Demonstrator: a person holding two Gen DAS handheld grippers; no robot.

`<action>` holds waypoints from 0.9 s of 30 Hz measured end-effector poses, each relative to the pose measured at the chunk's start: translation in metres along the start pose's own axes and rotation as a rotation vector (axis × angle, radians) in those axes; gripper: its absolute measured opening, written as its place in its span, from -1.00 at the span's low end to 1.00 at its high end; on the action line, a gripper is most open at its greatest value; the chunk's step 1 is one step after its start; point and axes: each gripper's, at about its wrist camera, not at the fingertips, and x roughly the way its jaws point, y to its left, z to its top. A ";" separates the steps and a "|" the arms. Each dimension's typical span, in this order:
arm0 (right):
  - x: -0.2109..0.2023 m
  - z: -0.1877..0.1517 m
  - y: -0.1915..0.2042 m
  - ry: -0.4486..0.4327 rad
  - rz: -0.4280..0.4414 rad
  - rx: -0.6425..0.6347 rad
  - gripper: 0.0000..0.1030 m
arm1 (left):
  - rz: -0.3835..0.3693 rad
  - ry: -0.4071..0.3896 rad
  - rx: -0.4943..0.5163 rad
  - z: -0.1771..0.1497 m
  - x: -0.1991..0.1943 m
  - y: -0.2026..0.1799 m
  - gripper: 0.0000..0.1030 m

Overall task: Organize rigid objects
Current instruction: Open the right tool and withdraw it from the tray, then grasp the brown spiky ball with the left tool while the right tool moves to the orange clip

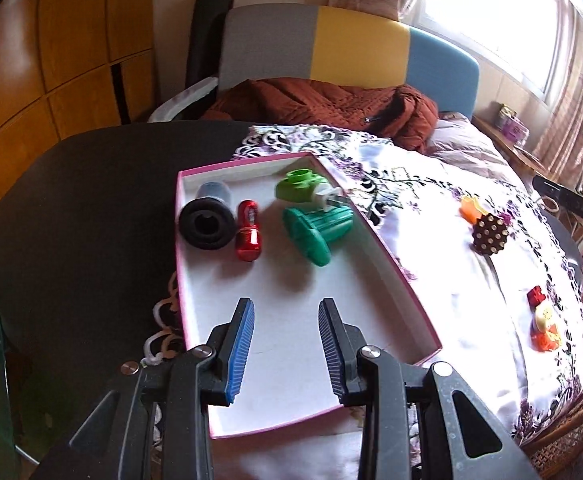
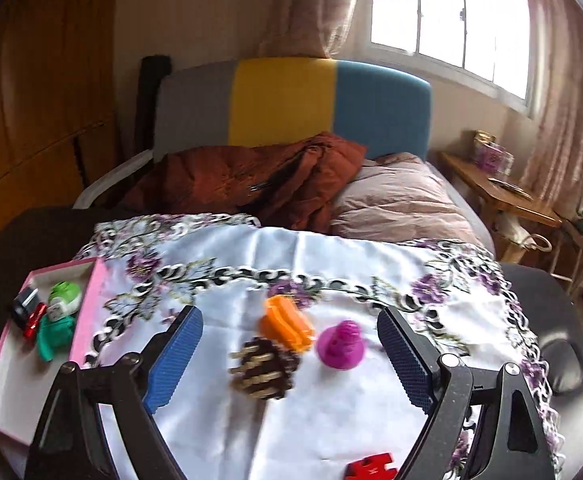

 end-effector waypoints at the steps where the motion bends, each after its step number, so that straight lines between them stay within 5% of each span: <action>1: 0.004 -0.003 -0.014 -0.003 -0.037 0.039 0.75 | -0.004 0.002 0.011 0.001 0.001 -0.004 -0.36; 4: 0.017 -0.022 -0.058 0.017 -0.152 0.196 0.75 | -0.019 0.011 0.051 0.005 0.005 -0.021 -0.36; 6: 0.029 -0.027 -0.084 0.107 -0.212 0.279 0.75 | -0.036 0.017 0.080 0.008 0.008 -0.034 -0.36; 11: 0.031 -0.036 -0.118 0.148 -0.211 0.455 0.76 | -0.103 0.052 0.118 0.016 0.021 -0.070 -0.29; 16: 0.029 -0.036 -0.116 0.149 -0.214 0.459 0.81 | -0.191 0.079 0.171 0.024 0.036 -0.113 -0.18; 19: 0.029 -0.035 -0.114 0.148 -0.205 0.460 0.82 | -0.229 0.090 0.190 0.030 0.048 -0.135 0.19; 27: 0.031 -0.035 -0.116 0.168 -0.204 0.467 0.82 | -0.358 0.116 0.295 0.051 0.085 -0.201 0.55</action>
